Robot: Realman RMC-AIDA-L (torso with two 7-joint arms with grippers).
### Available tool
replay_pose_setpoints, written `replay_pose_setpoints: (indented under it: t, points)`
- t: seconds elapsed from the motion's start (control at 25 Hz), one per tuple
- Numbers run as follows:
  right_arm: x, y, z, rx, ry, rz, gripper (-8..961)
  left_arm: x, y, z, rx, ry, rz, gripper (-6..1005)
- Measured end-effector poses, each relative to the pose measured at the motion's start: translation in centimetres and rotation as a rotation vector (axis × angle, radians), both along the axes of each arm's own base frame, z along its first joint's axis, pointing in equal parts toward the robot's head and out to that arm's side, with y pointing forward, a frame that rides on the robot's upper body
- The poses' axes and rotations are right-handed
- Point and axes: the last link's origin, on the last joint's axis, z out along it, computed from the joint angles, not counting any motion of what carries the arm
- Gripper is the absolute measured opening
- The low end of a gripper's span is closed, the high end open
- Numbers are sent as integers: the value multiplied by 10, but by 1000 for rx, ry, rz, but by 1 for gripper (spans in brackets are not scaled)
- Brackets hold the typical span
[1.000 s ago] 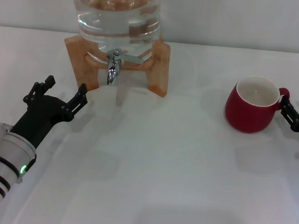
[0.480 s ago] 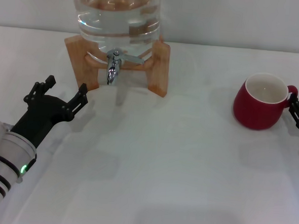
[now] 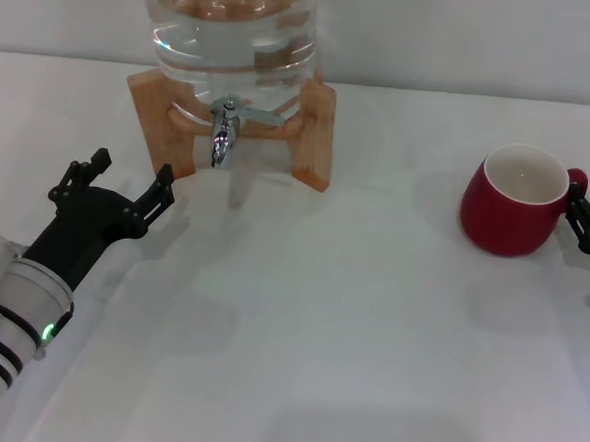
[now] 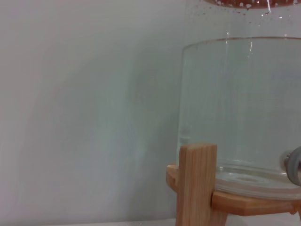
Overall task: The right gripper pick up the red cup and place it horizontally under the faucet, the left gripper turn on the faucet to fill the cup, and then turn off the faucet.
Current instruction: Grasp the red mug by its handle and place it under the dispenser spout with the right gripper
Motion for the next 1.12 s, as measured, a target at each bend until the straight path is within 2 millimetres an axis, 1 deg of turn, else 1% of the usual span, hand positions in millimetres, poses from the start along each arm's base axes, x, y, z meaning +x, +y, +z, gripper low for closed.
replay_pose_setpoints:
  t: [0.24,0.44,0.76,1.12]
  points:
    - [-1,0,-1,-8,-4,6,425,0,0,0,0,0,1,886]
    - [-3,0,-4,-20,-10,15,206,0,0,0,0,1,1,886]
    - [-5,-1,-7,-42,-21,34,72,-1,0,1,0,2,1,886]
    - [-10,-3,-11,-56,-18,62,69,-1,0,1,0,2,1,886]
